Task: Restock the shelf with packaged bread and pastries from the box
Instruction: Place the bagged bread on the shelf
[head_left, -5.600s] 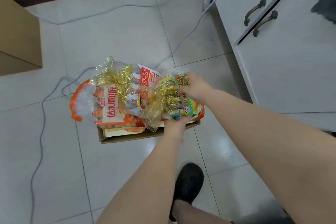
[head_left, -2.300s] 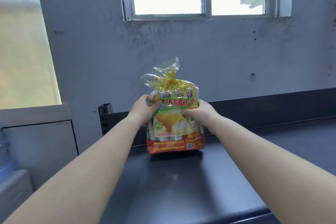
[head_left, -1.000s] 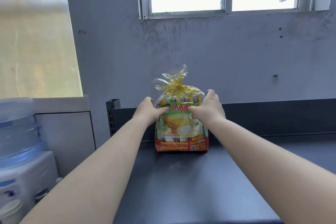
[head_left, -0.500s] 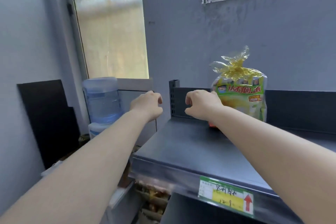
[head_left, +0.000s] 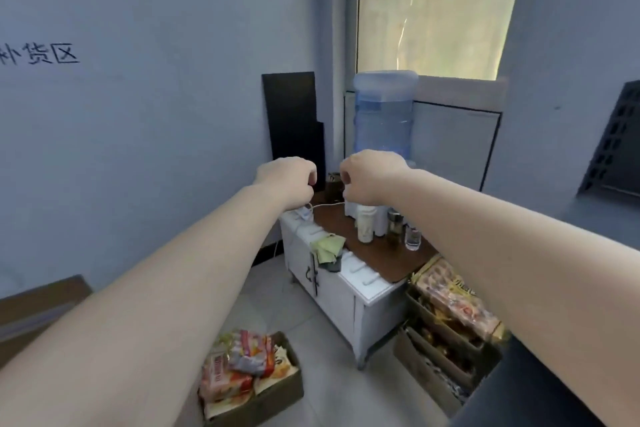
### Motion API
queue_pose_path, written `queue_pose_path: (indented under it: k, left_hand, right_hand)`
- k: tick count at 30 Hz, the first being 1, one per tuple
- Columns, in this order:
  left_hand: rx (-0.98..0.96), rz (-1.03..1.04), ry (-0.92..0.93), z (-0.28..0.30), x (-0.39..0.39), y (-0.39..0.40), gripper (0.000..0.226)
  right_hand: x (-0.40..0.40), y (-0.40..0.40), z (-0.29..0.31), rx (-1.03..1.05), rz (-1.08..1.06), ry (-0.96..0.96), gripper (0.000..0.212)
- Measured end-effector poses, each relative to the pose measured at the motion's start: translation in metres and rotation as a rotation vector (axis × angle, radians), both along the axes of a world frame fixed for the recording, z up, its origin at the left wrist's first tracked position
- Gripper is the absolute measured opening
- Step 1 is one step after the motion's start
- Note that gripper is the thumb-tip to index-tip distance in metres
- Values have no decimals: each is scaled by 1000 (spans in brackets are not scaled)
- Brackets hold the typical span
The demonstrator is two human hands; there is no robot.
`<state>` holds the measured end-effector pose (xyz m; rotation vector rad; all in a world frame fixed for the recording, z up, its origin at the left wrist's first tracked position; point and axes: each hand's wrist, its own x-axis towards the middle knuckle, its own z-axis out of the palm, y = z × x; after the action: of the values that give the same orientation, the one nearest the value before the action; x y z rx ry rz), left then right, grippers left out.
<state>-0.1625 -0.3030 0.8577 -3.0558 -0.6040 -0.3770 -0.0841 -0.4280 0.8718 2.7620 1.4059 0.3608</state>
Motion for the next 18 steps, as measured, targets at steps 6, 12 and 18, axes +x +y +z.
queue_pose_path:
  k: [6,12,18]
  left_hand:
    - [-54,155,82,-38,-18,106,30]
    - [-196,288,166,-112,-42,201,29]
    - [-370,358,275,-217,-50,264,24]
  right_hand:
    - [-6,121,-52,-67,126,147,22]
    - [-17,222,-131,-164,208,319,26]
    - [-12,298,-221,-311,245,465,24]
